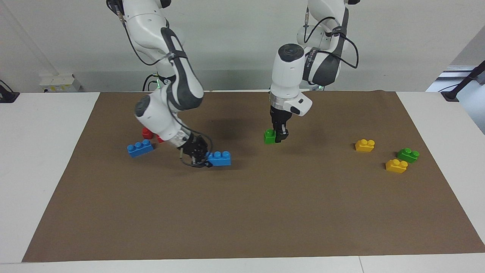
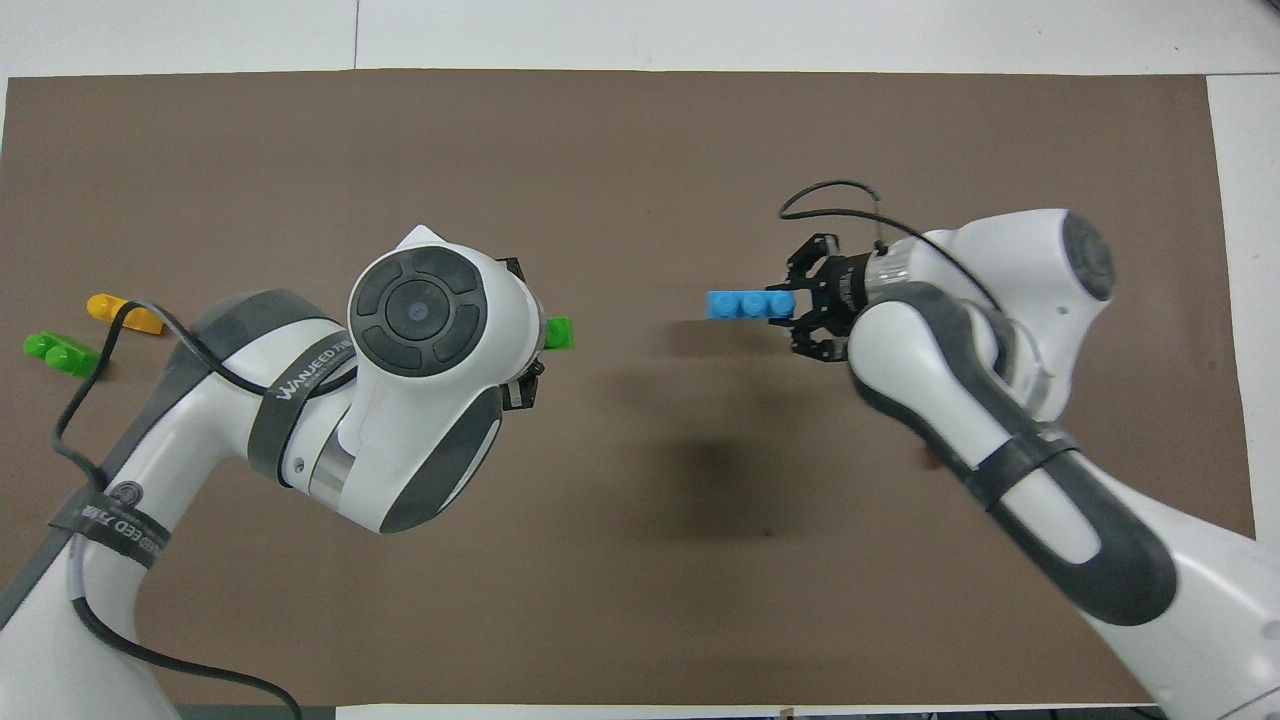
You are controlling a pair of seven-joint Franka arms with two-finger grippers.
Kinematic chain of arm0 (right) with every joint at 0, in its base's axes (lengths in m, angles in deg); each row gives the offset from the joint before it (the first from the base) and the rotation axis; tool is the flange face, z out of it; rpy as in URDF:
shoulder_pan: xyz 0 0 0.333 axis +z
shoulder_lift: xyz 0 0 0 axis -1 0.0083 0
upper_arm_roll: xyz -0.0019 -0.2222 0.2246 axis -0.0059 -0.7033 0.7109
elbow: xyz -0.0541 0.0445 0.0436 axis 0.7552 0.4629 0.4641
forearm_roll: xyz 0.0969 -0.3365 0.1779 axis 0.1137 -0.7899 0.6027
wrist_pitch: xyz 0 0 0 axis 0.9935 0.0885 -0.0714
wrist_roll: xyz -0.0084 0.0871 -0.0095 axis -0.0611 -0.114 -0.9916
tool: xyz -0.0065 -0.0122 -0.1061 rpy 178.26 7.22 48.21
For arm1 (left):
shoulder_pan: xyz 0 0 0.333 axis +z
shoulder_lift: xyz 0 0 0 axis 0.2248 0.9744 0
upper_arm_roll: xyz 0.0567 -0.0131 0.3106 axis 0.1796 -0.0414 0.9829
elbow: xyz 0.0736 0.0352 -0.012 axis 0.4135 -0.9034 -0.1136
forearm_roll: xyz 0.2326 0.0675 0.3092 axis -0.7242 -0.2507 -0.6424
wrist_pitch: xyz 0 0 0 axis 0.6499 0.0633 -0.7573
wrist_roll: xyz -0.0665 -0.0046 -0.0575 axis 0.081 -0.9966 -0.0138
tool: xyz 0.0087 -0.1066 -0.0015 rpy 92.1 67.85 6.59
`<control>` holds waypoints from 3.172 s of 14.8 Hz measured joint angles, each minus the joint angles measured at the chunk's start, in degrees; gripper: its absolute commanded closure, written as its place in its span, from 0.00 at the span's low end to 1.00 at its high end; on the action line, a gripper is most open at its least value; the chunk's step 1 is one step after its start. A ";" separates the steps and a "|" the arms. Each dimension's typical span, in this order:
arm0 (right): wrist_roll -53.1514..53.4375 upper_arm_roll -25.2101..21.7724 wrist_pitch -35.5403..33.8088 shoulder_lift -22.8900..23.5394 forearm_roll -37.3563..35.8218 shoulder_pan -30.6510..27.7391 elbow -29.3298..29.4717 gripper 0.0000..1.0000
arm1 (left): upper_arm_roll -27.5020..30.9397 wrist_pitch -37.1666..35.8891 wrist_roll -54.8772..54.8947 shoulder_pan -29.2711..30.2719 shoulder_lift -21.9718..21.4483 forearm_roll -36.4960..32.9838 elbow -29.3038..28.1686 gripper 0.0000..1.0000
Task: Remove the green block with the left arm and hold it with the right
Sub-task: 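Carry the green brick with the left gripper while the right gripper sets down blue, then lower the green brick with the left gripper while the right gripper withdraws, then open the left gripper to release the green brick near the yellow bricks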
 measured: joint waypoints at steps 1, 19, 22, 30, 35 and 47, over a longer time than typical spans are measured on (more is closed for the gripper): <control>-4.11 -0.14 -2.18 -0.38 -0.37 -4.29 -0.03 1.00 | 0.01 -0.41 1.91 1.09 -0.07 0.03 0.00 1.00; -18.48 0.50 -4.69 4.72 -5.50 -16.62 -0.30 0.01 | 0.50 0.38 59.21 33.91 2.34 6.70 -0.76 1.00; -18.53 0.51 -10.29 1.99 -11.20 -16.63 2.65 0.00 | 0.49 5.07 59.56 34.03 5.46 6.71 -0.79 1.00; -37.39 1.02 -35.92 -8.60 -26.64 -15.65 17.59 0.00 | 0.47 14.35 60.88 34.09 13.31 6.71 -0.78 1.00; -50.81 1.92 -40.21 -16.55 -33.32 -12.85 19.38 0.00 | 0.34 16.43 61.16 34.07 15.15 6.34 -0.77 1.00; -62.62 3.40 -41.12 -17.61 -34.56 -12.89 21.51 0.00 | -0.01 15.78 64.33 34.02 15.00 5.92 1.91 0.00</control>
